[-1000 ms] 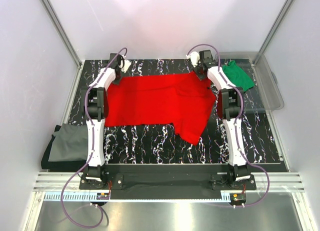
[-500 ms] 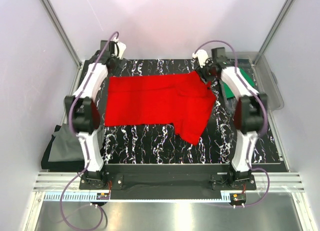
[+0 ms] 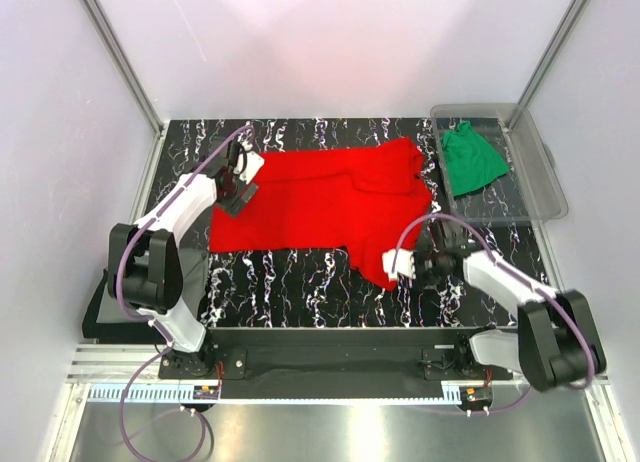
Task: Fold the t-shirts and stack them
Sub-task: Fold the tshirt
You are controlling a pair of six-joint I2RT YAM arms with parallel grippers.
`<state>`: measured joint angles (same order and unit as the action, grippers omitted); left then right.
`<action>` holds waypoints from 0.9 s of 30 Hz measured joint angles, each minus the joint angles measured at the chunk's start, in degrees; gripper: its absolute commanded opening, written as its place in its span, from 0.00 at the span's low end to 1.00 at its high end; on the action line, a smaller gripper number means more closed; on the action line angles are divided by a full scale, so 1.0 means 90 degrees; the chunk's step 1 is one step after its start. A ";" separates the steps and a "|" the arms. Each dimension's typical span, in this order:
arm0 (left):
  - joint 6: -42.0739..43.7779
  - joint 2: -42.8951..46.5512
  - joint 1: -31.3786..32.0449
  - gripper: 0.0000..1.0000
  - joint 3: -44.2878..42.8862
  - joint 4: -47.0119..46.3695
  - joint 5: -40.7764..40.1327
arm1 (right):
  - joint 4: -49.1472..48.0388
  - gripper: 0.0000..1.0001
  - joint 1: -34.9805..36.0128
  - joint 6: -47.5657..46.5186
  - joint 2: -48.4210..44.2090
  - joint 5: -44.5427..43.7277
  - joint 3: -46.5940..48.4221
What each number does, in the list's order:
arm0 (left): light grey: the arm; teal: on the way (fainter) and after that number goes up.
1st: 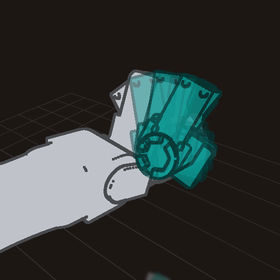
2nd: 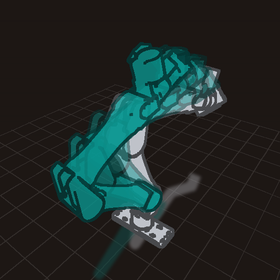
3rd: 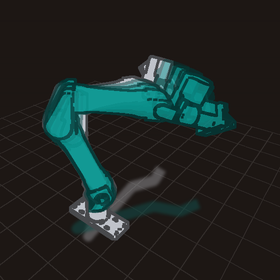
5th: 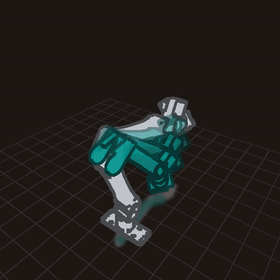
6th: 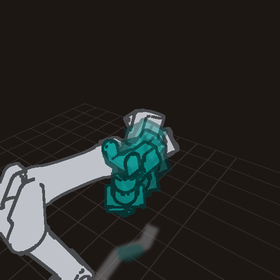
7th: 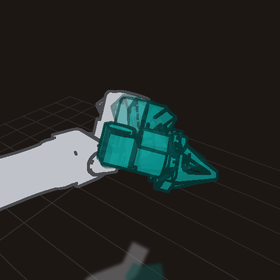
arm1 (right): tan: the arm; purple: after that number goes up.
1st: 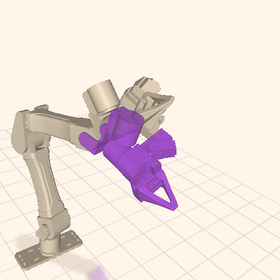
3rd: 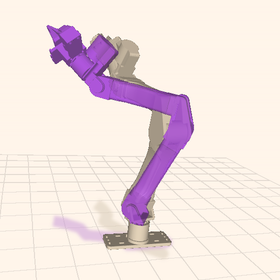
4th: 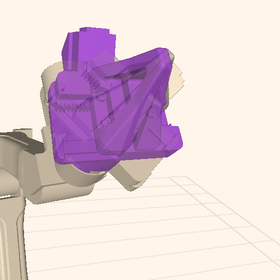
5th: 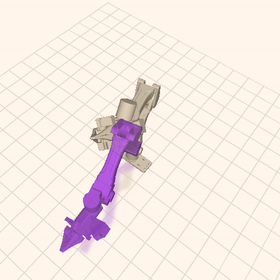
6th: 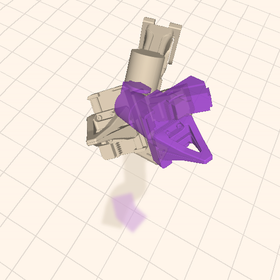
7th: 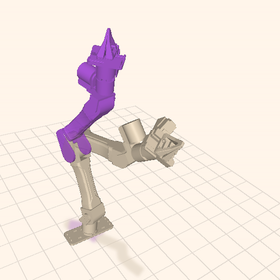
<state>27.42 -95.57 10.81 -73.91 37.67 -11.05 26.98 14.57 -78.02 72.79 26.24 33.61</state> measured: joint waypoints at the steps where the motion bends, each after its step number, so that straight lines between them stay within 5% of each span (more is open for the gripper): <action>1: 0.0007 -0.0005 -0.0002 0.72 0.0087 0.0027 -0.0029 | 0.0034 0.54 0.0070 -0.0255 -0.0185 0.0058 -0.0240; 14: -0.0034 -0.0170 0.0000 0.70 0.0134 -0.0148 -0.0236 | 0.0063 0.53 0.0760 -0.1081 -0.0981 0.0828 -0.0420; 27: -0.0032 -0.0248 -0.0002 0.71 0.0044 -0.0151 -0.0355 | 0.0874 0.50 0.1020 -0.1047 0.0107 0.1088 0.0316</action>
<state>27.14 -97.80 10.79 -73.52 36.32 -14.24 34.85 23.75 -87.44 73.76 36.03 36.45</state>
